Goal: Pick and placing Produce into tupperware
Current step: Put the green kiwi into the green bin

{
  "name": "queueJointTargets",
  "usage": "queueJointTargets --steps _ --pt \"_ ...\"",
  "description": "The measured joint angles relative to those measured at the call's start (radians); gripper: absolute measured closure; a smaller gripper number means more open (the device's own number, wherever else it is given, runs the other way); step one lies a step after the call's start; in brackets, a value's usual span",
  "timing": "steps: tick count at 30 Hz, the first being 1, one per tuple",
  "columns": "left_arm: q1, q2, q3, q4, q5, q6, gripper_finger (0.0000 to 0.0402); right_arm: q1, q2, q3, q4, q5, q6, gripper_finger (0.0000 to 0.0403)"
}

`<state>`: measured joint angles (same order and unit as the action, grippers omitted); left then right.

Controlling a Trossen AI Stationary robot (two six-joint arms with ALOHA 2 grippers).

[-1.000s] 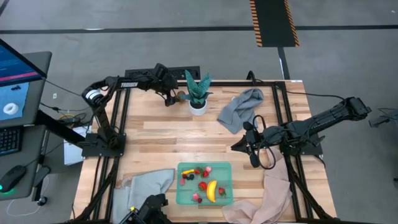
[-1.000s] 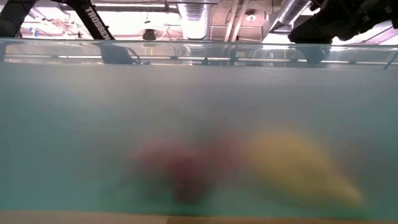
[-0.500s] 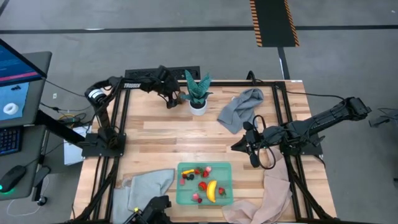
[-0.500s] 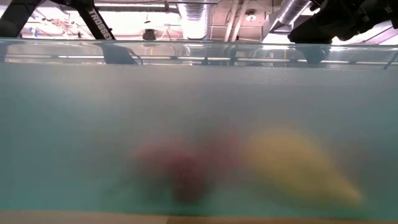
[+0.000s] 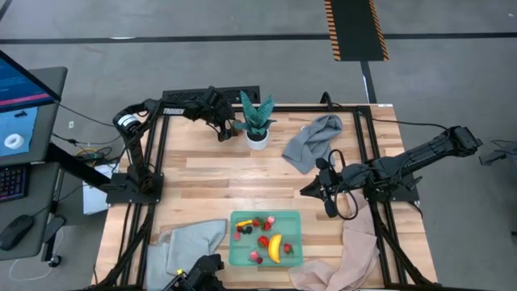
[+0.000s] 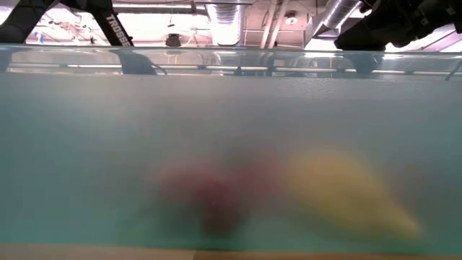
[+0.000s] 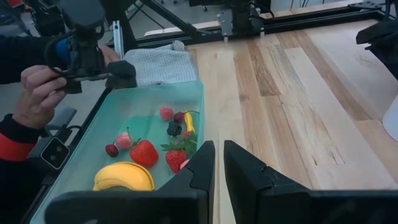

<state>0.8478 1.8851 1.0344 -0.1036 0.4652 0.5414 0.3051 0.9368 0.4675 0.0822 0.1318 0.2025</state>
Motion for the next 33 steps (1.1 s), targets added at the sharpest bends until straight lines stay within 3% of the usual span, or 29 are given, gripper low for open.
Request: queueJointTargets --steps 27,33 --pt "-0.016 0.039 0.014 0.016 0.018 -0.036 0.0011 0.000 0.000 0.000 0.000 0.000 0.000 0.0344" --pt "-0.016 0.039 0.014 0.015 0.016 -0.037 0.0041 0.000 0.000 0.000 0.000 0.000 0.000 0.0344"
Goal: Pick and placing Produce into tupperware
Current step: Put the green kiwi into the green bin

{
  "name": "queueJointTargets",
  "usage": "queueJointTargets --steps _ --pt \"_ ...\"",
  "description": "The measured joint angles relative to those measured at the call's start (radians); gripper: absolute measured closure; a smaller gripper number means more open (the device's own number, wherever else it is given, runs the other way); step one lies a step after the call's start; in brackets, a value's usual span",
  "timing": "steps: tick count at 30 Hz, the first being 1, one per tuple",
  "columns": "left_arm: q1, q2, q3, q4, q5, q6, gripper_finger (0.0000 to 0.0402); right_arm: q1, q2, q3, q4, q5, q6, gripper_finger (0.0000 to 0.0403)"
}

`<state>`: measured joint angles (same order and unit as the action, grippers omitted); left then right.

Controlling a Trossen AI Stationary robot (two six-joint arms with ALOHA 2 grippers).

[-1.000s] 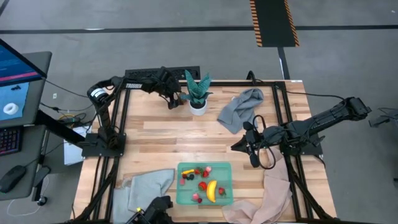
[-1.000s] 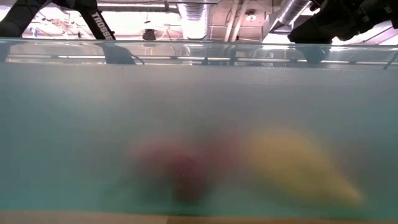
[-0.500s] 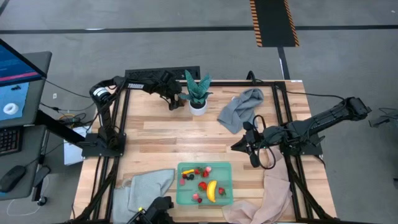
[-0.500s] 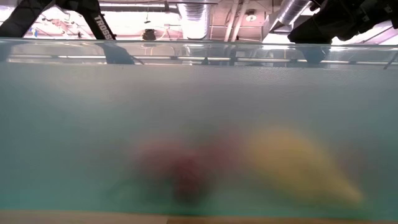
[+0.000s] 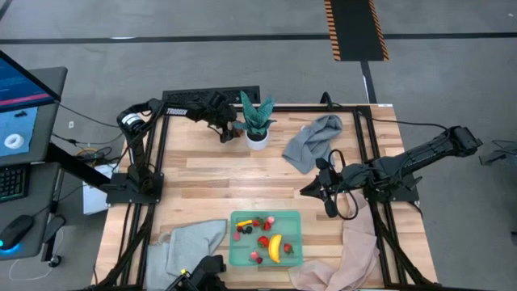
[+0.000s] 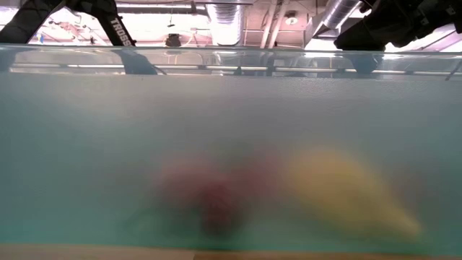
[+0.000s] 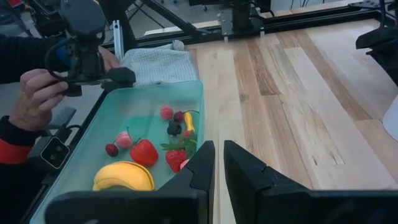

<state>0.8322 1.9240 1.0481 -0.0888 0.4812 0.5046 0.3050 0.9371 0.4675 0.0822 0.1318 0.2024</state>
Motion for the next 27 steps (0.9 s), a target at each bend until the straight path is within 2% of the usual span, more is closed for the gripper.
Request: queueJointTargets --steps 9,27 --pt "-0.002 0.000 0.000 0.001 0.001 -0.004 0.0093 0.000 0.000 0.000 0.000 0.000 0.000 0.0344" --pt "0.017 -0.002 0.000 -0.009 0.005 -0.073 0.0095 0.000 0.000 0.000 0.000 0.000 0.000 0.0344"
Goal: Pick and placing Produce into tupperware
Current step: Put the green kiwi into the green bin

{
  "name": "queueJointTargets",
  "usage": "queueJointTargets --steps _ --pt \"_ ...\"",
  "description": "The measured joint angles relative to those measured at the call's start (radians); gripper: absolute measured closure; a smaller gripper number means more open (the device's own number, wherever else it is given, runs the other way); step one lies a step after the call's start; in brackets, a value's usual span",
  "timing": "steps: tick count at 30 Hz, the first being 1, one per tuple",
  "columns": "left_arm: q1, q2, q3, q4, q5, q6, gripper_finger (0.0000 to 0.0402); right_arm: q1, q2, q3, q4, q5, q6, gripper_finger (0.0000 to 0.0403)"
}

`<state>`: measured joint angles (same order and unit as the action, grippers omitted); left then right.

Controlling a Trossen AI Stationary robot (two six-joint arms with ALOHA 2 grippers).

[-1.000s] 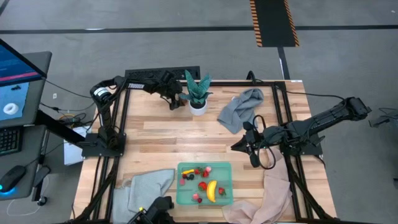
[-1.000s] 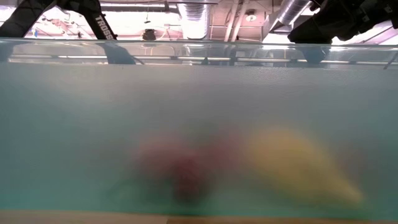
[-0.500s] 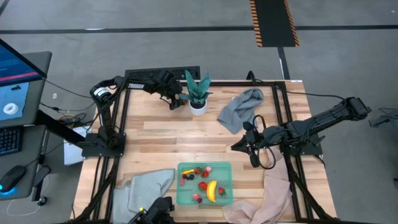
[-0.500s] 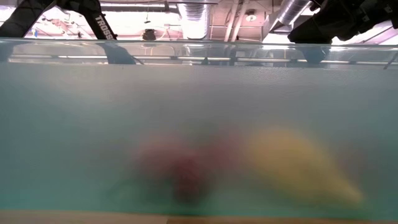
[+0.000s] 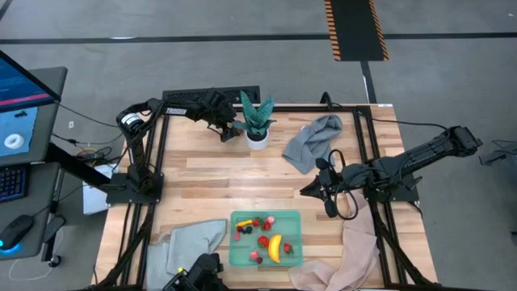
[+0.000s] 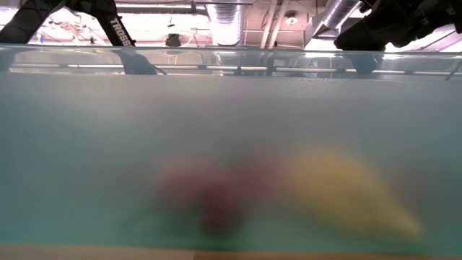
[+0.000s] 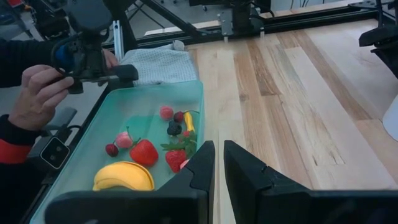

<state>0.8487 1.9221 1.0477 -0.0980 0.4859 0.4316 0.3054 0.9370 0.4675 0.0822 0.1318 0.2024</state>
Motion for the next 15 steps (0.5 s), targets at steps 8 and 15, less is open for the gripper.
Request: queueJointTargets --steps 8,15 --pt "0.047 -0.006 -0.002 -0.006 0.048 -0.032 0.0095 0.000 0.000 0.000 0.000 0.000 0.000 0.0344" --pt "0.083 -0.076 -0.002 -0.022 0.068 -0.032 0.0095 0.000 0.000 0.000 0.000 0.000 0.000 0.0344"
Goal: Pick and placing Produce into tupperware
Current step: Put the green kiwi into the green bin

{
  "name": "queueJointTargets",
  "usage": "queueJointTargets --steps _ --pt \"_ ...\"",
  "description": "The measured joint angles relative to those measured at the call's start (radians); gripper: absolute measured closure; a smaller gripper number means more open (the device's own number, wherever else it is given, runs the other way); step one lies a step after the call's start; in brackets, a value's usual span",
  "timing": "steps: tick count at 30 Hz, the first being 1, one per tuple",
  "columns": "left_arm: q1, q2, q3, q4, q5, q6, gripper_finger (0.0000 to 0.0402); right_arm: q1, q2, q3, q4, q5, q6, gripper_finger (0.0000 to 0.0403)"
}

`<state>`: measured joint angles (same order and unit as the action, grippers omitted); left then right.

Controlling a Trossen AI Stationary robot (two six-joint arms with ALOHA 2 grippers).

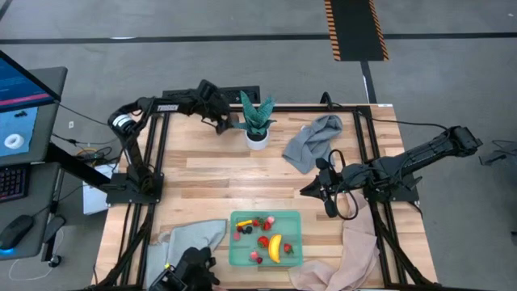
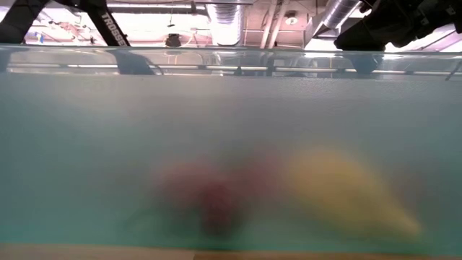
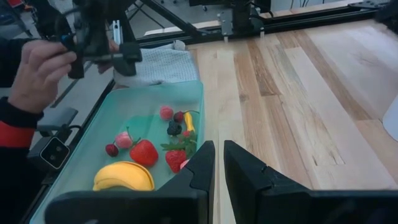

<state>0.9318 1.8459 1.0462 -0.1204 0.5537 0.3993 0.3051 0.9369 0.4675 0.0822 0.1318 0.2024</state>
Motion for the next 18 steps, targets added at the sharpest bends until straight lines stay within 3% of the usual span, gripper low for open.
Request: queueJointTargets --steps 18 --pt "0.088 -0.353 0.000 0.023 0.017 -0.060 0.0095 0.000 0.000 0.000 0.000 0.000 0.000 0.0344"
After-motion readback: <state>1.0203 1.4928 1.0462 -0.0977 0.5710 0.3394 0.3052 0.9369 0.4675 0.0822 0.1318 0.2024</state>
